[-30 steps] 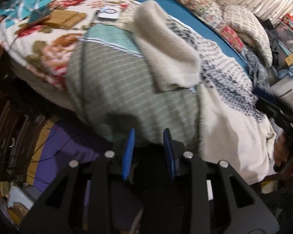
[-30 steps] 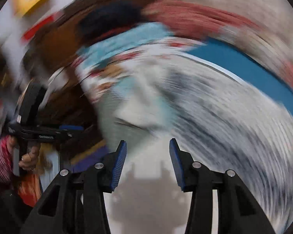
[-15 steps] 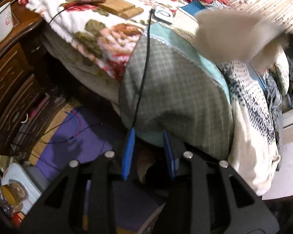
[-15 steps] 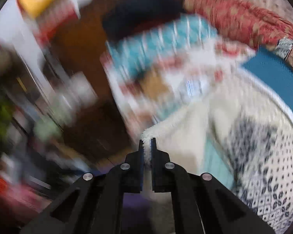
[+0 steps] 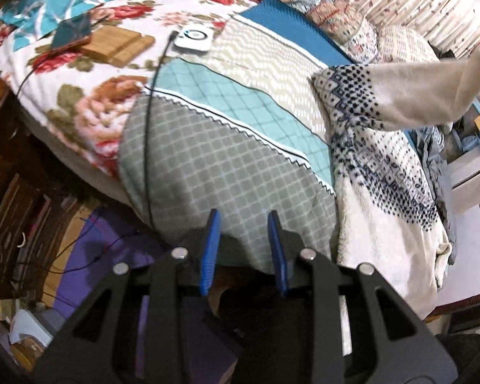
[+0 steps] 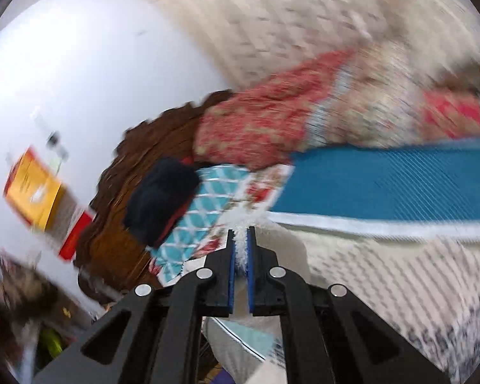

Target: Fold large clothes

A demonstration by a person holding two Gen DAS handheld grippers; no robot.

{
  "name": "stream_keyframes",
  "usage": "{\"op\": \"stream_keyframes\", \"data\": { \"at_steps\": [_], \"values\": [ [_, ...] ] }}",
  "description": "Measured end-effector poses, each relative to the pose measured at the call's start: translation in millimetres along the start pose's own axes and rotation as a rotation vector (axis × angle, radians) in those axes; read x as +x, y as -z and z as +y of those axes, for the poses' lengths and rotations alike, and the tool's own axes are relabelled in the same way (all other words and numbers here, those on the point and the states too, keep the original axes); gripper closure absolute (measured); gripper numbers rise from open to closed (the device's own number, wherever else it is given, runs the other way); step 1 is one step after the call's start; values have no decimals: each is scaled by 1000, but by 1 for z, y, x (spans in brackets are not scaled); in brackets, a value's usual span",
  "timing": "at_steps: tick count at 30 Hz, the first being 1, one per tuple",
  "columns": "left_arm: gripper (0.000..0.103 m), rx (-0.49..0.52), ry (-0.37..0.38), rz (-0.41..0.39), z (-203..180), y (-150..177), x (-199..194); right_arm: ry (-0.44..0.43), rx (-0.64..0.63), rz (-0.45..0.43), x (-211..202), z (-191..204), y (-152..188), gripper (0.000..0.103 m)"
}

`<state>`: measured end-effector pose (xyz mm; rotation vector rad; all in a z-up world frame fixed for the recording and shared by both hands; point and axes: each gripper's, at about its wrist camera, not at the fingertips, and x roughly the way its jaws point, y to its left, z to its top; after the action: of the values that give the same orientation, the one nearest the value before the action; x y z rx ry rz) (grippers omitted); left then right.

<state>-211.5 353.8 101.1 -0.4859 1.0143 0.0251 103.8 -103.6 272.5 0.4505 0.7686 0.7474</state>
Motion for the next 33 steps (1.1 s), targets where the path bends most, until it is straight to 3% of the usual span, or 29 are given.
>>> {"op": "stream_keyframes", "data": {
  "at_steps": [5,9,11,15,19,23,26,33],
  "values": [
    [74,21,-12,38,-17,-8,17,54,174,26,-6,-108,17,66],
    [74,53,-7,56,-38,-17,29,276,230,36,3,-186,39,62],
    [74,72,3,64,-49,-21,35,415,331,37,4,-234,56,58],
    [74,101,20,92,-67,-21,48,482,484,-8,-15,-287,81,56],
    [74,122,37,135,-80,-14,65,573,502,-86,-43,-299,91,49],
    [74,138,47,157,-86,-11,76,586,465,-119,-64,-291,99,36],
    [74,139,50,154,-86,-15,77,587,403,-112,-69,-282,99,28],
    [74,128,40,104,-85,-36,69,549,202,15,-34,-241,105,23]
  ]
}}
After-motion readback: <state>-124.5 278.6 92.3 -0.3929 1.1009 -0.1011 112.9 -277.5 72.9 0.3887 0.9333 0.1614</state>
